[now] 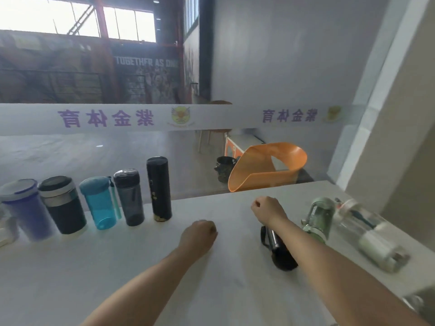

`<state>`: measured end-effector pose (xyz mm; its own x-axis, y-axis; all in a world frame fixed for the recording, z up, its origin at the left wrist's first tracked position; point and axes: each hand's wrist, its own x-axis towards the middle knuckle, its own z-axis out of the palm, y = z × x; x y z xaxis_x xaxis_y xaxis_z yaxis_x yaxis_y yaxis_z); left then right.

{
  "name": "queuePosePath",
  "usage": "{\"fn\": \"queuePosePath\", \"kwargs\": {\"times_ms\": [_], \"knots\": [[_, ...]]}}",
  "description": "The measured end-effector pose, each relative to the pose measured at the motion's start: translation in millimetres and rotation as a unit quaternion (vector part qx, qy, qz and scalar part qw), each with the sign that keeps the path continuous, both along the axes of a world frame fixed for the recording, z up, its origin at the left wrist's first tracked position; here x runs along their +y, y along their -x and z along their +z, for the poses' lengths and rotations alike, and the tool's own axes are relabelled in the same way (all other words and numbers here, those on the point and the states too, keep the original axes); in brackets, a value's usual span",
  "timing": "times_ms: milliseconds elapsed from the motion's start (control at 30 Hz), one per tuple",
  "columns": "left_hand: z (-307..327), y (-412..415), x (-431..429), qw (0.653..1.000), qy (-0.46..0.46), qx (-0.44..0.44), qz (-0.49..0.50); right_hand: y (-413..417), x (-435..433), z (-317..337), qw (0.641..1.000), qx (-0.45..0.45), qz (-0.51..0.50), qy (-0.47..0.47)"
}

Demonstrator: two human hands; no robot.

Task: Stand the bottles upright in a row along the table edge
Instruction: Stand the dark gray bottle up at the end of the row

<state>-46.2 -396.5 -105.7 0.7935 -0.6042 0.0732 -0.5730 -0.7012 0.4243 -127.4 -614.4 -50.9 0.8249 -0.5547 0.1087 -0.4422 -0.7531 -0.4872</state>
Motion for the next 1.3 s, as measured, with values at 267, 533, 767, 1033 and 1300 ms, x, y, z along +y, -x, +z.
{"fn": "queuePosePath", "kwargs": {"times_ms": [267,533,767,1033,1300], "knots": [[-5,34,-52,0.989,-0.047,-0.084,-0.116,53,-36,-10,0.987,0.158,-0.039,-0.008],[0,54,-24,0.971,-0.001,-0.032,-0.237,19,11,-12,0.981,0.154,-0.021,-0.113],[-11,47,27,0.989,0.069,0.034,-0.129,-9,58,-21,0.990,0.100,-0.032,-0.094],[-22,48,41,0.988,0.137,0.075,-0.023,-4,70,-16,0.974,0.200,0.102,0.014],[-25,30,67,0.987,0.140,0.081,-0.018,3,59,-41,0.928,0.154,0.221,0.256]]}}
